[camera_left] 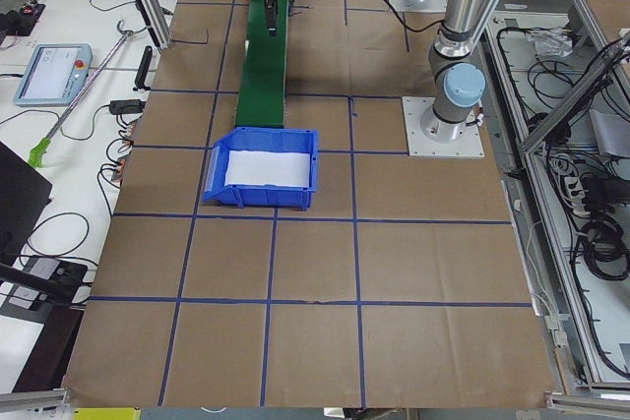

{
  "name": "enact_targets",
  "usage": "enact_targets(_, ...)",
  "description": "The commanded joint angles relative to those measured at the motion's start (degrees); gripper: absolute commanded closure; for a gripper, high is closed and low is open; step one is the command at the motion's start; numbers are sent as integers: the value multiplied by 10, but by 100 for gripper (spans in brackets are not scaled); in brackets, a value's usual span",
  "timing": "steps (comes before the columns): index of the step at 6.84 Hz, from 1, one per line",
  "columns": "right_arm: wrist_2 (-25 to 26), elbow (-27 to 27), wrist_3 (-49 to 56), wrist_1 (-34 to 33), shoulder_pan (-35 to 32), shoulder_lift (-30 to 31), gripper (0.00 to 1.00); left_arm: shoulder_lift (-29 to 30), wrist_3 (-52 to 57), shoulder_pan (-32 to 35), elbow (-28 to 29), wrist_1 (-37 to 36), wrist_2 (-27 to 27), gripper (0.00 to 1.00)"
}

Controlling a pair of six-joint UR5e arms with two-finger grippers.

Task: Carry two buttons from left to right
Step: 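Carry the red button with the right gripper and set it in the bin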

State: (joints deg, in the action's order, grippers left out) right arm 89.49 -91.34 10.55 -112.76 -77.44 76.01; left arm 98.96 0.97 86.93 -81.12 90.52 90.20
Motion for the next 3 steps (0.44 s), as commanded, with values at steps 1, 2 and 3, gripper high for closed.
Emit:
enact_targets(1, -1, 73, 109, 31, 116, -11, 94, 0, 0, -1, 1, 0, 1, 0)
enact_targets(2, 0, 86, 146, 23, 150, -34, 94, 1, 0, -1, 3, -1, 0, 0)
enact_targets(3, -1, 86, 164, 14, 170, -68, 94, 1, 0, -1, 3, 0, 0, 0)
